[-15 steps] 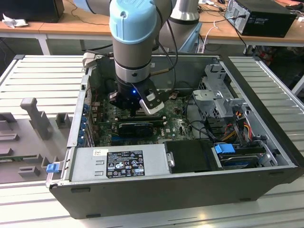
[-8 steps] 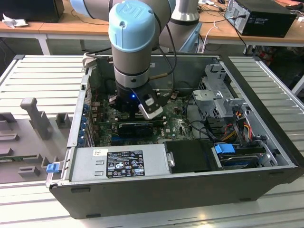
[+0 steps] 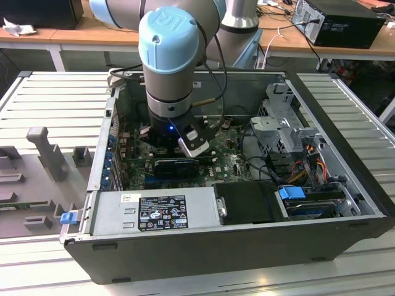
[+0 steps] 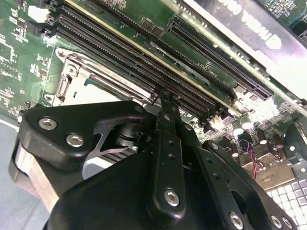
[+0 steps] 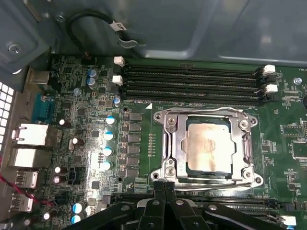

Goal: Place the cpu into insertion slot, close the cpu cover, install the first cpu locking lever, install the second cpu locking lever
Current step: 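Install the second cpu locking lever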

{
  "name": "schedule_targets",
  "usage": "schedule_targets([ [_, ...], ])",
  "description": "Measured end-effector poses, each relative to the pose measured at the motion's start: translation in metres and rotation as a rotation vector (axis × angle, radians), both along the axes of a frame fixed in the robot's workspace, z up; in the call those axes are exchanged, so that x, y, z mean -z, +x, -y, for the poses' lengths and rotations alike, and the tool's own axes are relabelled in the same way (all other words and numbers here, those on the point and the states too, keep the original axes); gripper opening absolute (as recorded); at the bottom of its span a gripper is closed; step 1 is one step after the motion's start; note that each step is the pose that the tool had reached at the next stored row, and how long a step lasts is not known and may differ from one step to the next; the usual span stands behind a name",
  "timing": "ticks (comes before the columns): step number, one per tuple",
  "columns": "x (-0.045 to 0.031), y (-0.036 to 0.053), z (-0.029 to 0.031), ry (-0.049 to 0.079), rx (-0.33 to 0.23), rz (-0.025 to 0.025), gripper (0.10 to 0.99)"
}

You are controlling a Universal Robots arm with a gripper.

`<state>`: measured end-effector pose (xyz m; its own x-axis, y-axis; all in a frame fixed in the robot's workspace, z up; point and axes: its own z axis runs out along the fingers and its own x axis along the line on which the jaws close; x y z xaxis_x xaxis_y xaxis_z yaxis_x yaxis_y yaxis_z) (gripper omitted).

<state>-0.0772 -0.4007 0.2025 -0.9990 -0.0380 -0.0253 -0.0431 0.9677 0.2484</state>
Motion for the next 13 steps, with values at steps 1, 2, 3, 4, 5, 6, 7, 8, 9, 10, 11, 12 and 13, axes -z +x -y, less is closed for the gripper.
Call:
schedule_targets([
  [1,0.0009,-0.0001,-0.0001,0.001,0.000,0.0002,0.106],
  [2,0.0016,-0.0005,-0.0001,0.004,0.000,0.0001,0.106],
  [3,0.0020,-0.0007,-0.0002,0.007,0.000,0.0001,0.106],
  [4,0.0025,-0.0009,-0.0004,0.013,0.000,0.0001,0.106],
  [5,0.0029,-0.0009,-0.0007,0.016,0.000,0.0001,0.106],
  [6,0.0036,-0.0008,-0.0017,0.019,0.000,0.0001,0.106],
  [7,0.0044,-0.0008,-0.0034,0.023,0.000,0.0001,0.106],
  [8,0.0051,-0.0008,-0.0057,0.024,0.000,0.0002,0.106],
  [9,0.0055,-0.0008,-0.0070,0.024,0.000,0.0003,0.106],
  [10,0.0057,-0.0016,-0.0074,0.025,0.000,0.0002,0.106],
  [11,0.0057,-0.0028,-0.0074,0.025,0.000,0.0002,0.106],
  [12,0.0057,-0.0039,-0.0074,0.025,0.000,0.0001,0.106],
  [13,0.0055,-0.0046,-0.0074,0.025,0.000,0.0001,0.106],
])
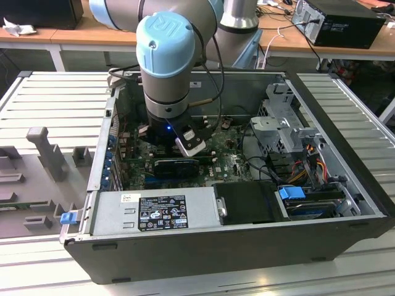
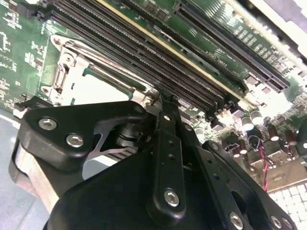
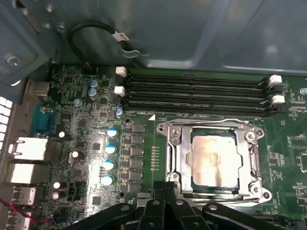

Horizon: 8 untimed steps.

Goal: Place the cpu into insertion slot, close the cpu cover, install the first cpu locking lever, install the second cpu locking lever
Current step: 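Install the second cpu locking lever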

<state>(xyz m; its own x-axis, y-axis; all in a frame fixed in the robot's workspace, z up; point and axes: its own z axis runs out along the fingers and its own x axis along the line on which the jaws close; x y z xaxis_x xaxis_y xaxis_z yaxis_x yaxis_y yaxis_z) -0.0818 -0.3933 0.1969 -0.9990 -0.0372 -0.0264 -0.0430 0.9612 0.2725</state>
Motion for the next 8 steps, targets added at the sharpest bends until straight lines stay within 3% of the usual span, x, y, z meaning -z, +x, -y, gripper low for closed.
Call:
schedule_targets([
  [8,-0.0139,-0.0007,0.0000,0.000,0.000,0.0000,0.106],
])
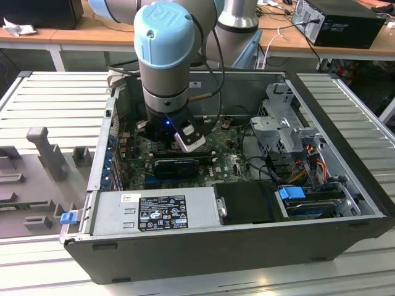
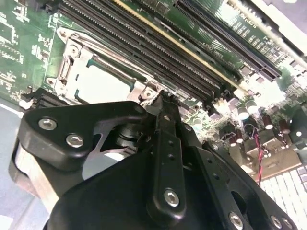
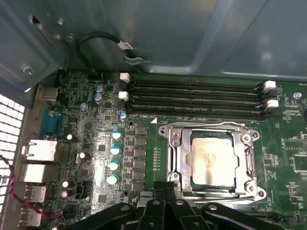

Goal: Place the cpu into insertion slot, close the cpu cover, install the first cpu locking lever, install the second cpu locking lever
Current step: 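Install the second cpu locking lever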

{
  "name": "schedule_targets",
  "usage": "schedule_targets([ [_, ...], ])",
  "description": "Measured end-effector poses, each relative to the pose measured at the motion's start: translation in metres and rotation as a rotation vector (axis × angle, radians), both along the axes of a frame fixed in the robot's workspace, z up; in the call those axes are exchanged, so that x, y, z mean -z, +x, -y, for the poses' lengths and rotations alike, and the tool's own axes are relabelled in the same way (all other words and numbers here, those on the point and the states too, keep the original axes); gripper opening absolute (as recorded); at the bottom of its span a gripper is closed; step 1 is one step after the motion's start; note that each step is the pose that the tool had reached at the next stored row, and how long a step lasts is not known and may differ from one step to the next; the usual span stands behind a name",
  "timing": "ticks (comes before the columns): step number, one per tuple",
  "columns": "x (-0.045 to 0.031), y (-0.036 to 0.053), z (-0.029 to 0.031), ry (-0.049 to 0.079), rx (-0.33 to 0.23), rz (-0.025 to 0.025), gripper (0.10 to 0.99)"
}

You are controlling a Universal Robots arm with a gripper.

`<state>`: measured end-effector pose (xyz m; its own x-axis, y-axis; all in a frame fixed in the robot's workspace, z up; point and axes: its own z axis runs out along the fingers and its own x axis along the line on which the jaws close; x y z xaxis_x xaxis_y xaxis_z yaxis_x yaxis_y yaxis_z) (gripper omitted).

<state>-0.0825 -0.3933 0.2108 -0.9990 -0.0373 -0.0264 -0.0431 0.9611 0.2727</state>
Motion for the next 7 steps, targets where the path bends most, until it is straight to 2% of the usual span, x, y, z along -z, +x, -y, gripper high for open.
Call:
schedule_targets([
  [3,-0.0032,0.0000,-0.0002,0.000,0.000,0.0000,0.106],
  [7,-0.0118,0.0000,-0.0005,-0.001,0.000,0.0000,0.106],
])
